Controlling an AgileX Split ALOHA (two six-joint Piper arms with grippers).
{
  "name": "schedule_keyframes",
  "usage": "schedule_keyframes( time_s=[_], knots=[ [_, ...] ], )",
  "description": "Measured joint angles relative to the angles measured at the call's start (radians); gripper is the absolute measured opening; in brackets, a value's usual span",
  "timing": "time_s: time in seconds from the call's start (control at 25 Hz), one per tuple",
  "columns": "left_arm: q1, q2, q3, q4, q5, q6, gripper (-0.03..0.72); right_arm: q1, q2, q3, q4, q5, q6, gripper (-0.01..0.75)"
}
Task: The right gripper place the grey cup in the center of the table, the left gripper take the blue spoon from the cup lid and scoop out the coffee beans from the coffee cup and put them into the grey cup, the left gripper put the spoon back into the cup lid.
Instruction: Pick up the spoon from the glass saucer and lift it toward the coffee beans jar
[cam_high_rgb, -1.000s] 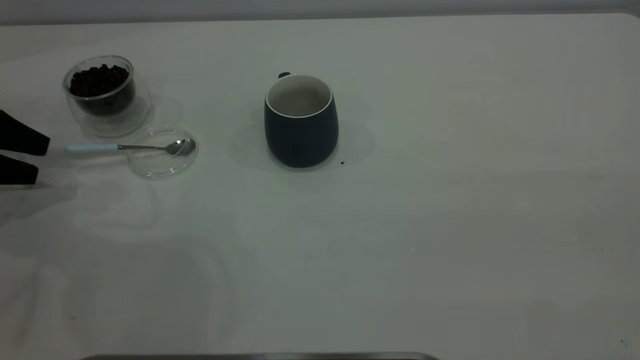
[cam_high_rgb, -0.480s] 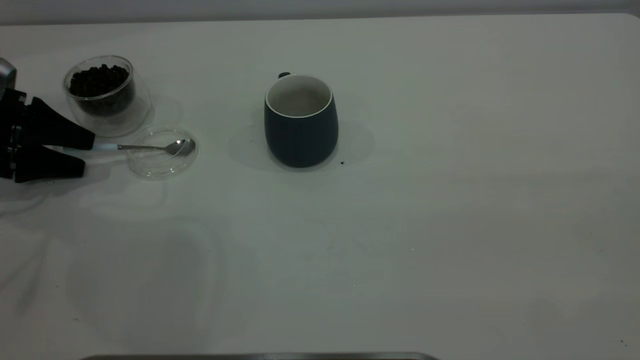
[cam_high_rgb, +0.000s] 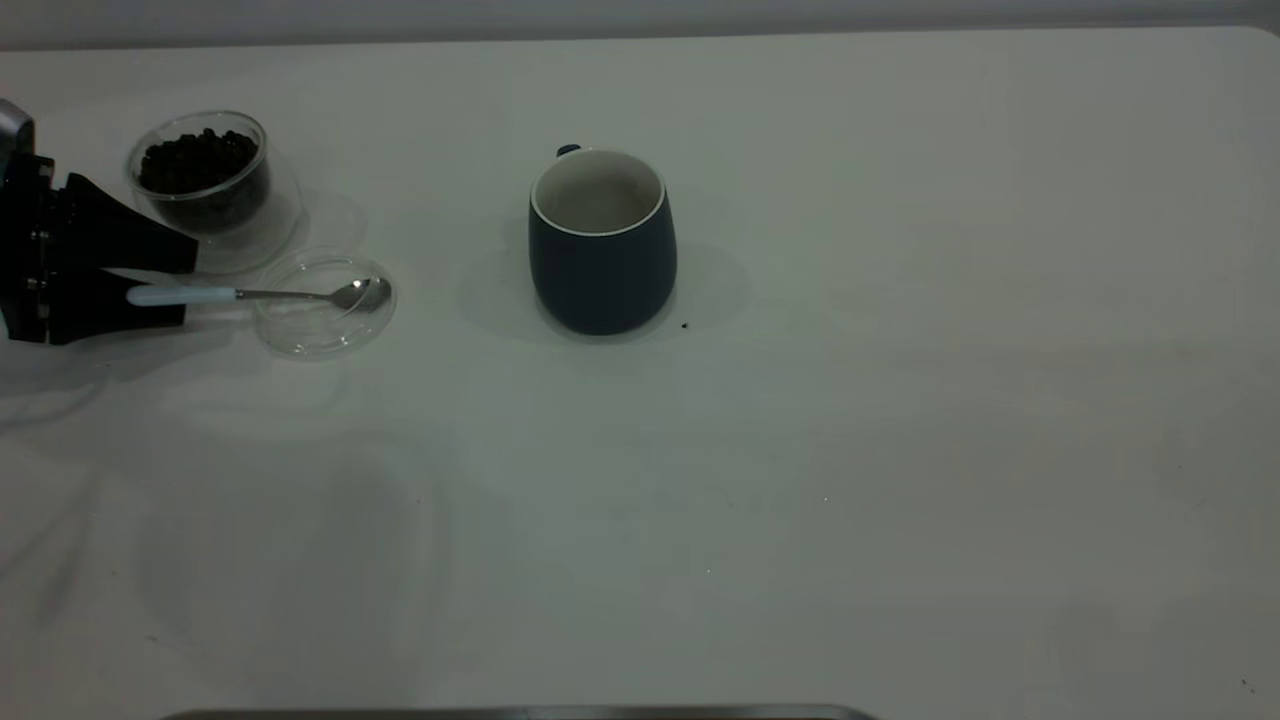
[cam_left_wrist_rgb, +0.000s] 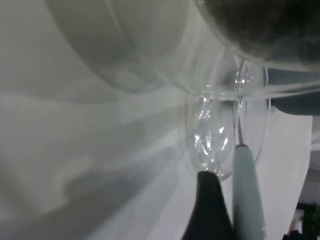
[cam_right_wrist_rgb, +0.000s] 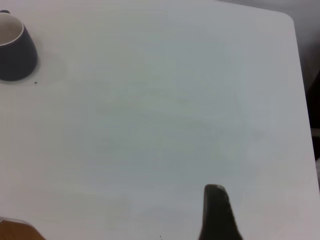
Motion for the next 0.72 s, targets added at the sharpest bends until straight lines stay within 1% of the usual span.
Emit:
schedule_keyframes(
  time_s=[0.08,0.32,0.4,0.56,0.72],
  knots=[
    [0.000,0.000,0.000,-0.001,0.014,0.000,0.591,0.000,0.000,0.000,0.000,0.000,0.000,0.461],
    [0.000,0.000,0.000,0.001,0.025,-0.028,0.575,0.000,0.000,0.000,0.000,0.000,0.000,0.461],
    [0.000,0.000,0.000,0.001,0.026,-0.034,0.554,0.000,0.000,0.000,0.000,0.000,0.000,0.461],
    [0.000,0.000,0.000,0.001,0.026,-0.037,0.450,0.000,0.000,0.000,0.000,0.000,0.000,0.461],
    [0.000,0.000,0.000,0.001,0.025,-0.038,0.307,0.000,0.000,0.000,0.000,0.000,0.000,0.461]
  ],
)
